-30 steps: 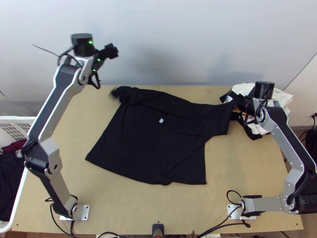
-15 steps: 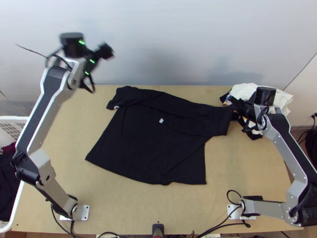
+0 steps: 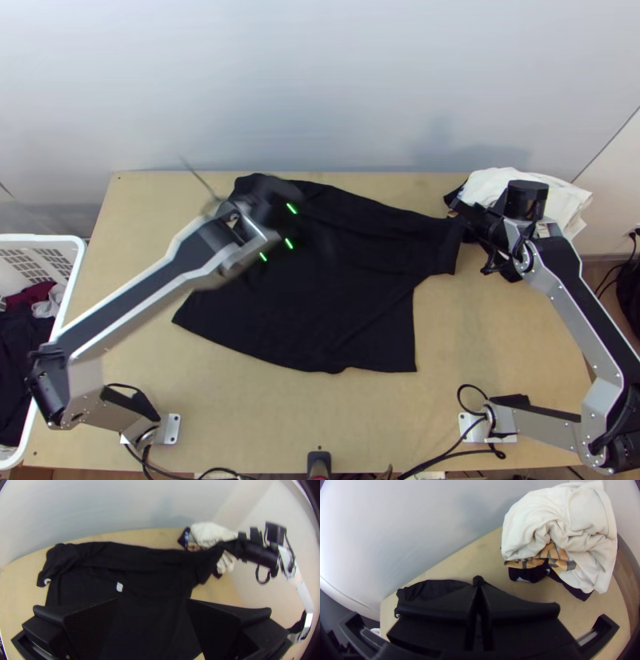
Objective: Fold the t-shirt
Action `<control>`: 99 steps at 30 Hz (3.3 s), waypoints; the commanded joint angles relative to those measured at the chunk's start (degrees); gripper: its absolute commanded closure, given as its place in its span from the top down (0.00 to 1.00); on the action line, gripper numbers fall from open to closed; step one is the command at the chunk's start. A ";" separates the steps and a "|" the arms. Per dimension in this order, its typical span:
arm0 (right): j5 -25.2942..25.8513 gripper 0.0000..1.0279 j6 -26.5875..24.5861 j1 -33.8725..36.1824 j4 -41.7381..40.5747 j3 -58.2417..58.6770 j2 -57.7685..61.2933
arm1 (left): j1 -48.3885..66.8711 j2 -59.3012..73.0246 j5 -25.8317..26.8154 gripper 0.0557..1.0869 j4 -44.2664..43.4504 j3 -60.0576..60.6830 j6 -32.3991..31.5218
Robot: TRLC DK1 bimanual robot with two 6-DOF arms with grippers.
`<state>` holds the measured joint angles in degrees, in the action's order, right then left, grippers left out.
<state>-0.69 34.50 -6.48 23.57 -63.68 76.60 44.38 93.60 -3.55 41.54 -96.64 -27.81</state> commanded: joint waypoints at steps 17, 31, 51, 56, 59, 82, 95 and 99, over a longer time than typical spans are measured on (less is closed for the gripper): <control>2.62 0.02 1.71 -0.37 -0.98 0.40 5.23 | 21.54 16.79 10.41 0.93 -0.85 1.10 6.10; 2.62 0.03 1.80 -0.02 -0.90 1.28 5.49 | 25.84 27.25 10.41 0.93 -6.65 -3.47 5.66; 2.62 0.79 3.20 1.82 -0.81 2.33 2.59 | 28.22 33.22 5.84 0.93 -9.02 -5.75 6.72; 2.62 0.81 3.12 1.91 -0.46 3.65 0.39 | 28.13 33.75 4.52 0.84 -8.76 -5.75 6.37; 2.53 0.85 3.03 1.73 0.07 4.53 -1.01 | 27.95 34.10 3.64 0.80 -8.76 -5.40 6.37; -1.51 0.85 3.12 -3.19 2.36 7.78 -0.57 | 26.11 26.54 -1.81 0.04 -8.58 -0.74 7.42; -10.12 0.85 2.50 -11.19 -0.02 7.87 10.85 | 22.42 17.84 -2.69 0.04 -7.26 5.06 7.42; -10.12 0.85 1.62 -15.58 -1.78 7.25 13.05 | 21.89 16.61 -2.69 0.04 -7.35 6.82 7.42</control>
<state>-9.52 37.01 -16.25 23.66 -55.68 85.71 67.75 113.01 -6.15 33.93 -92.53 -20.51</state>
